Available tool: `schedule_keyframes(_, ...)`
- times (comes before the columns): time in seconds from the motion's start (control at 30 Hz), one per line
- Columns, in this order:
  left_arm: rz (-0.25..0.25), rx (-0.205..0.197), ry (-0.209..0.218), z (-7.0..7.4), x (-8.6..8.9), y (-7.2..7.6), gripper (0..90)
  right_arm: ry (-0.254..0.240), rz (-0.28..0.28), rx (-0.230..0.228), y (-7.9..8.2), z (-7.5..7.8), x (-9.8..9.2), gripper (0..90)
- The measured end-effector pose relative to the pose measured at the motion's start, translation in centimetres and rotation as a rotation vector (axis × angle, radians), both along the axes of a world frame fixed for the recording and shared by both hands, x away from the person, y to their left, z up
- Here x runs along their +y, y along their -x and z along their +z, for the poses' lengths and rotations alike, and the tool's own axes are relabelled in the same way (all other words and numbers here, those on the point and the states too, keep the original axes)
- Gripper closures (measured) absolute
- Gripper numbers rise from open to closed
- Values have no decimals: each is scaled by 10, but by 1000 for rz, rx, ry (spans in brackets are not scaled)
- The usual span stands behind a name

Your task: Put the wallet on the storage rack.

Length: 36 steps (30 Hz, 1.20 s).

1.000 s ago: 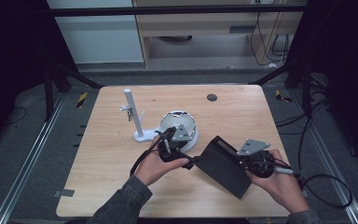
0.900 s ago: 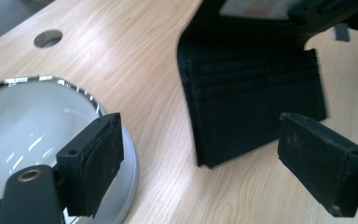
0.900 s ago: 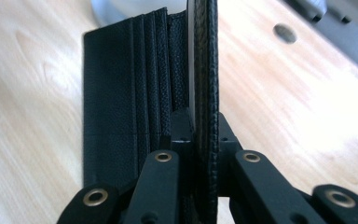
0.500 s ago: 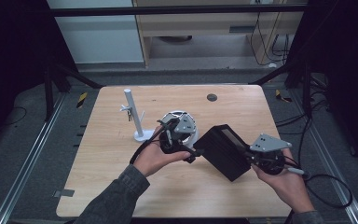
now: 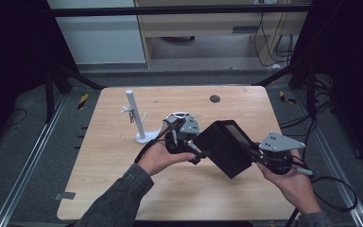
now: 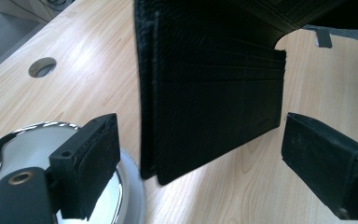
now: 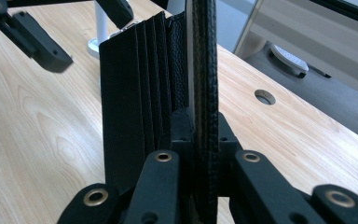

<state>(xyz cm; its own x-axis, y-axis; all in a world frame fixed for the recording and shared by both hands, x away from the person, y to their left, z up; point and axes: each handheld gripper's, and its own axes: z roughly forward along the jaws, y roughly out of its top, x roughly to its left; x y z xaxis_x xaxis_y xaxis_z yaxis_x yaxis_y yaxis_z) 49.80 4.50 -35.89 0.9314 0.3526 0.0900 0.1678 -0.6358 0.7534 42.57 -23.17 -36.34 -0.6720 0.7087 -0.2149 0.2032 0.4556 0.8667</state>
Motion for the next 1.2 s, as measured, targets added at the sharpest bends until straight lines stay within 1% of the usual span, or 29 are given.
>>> schedule_keyframes(0.1, -16, 5, -2, -3, -4, -4, 118, 1, 12, -1, 1, 0, 1, 841)
schedule_keyframes(0.27, -23, 32, -11, -12, -9, -14, 122, -12, 20, 0, 0, -2, 1, 841)
schedule_keyframes(0.33, -21, 40, -5, -14, -11, -17, 138, -13, 21, 3, 0, -3, 1, 841)
schedule_keyframes(0.37, -28, 46, 4, -14, -12, -18, 151, -13, 23, 2, 0, -4, 1, 841)
schedule_keyframes(0.4, -29, 58, 3, -14, -13, -20, 170, -15, 24, 2, -1, -4, 1, 841)
schedule_keyframes(0.43, -21, 81, 7, -14, -13, -21, 204, -17, 26, 1, -1, -4, 1, 841)
schedule_keyframes(0.47, -21, 121, 22, -15, -14, -23, 286, -21, 27, -1, -1, -5, 1, 841)
schedule_keyframes(0.5, -31, 131, 19, -16, -14, -24, 359, -24, 26, 1, -1, -5, 1, 841)
schedule_keyframes(0.53, -36, 140, 17, -16, -15, -25, 398, -26, 27, 0, -2, -6, 1, 841)
schedule_keyframes(0.57, -39, 141, 2, -16, -14, -25, 479, -28, 30, 1, -2, -6, 1, 841)
schedule_keyframes(0.6, -41, 160, -3, -15, -14, -26, 552, -27, 33, 3, -2, -8, 1, 840)
schedule_keyframes(0.67, -41, 189, -13, -13, -12, -25, 645, -24, 46, 9, -1, -12, 2, 839)
schedule_keyframes(0.73, -49, 196, -10, -9, -10, -23, 748, -19, 51, 12, 0, -16, 1, 835)
schedule_keyframes(0.77, -50, 193, -6, -6, -9, -20, 790, -13, 48, 14, 0, -19, 1, 832)
schedule_keyframes(0.8, -45, 175, -22, -2, -10, -17, 800, -9, 42, 14, 1, -22, 1, 829)
schedule_keyframes(0.83, -42, 166, -39, 1, -11, -15, 803, -17, 40, 14, 1, -25, 0, 828)
schedule_keyframes(0.9, -28, 148, -58, 9, -13, -10, 805, -27, 38, 18, 1, -31, 1, 823)
schedule_keyframes(0.93, -24, 141, -67, 12, -13, -9, 807, -29, 37, 19, 1, -33, 2, 806)
schedule_keyframes(1.0, -12, 124, -96, 19, -15, -6, 808, -37, 38, 26, 1, -37, 5, 730)
schedule_keyframes(1.07, 2, 97, -132, 28, -16, -6, 809, -50, 46, 41, 1, -42, 9, 611)
schedule_keyframes(1.13, 27, 82, -139, 37, -16, -7, 809, -60, 62, 70, 2, -48, 12, 508)
schedule_keyframes(1.17, 28, 82, -144, 40, -15, -8, 809, -62, 77, 94, 2, -54, 13, 460)
schedule_keyframes(1.2, 34, 78, -150, 45, -14, -10, 809, -61, 77, 99, 2, -58, 13, 427)
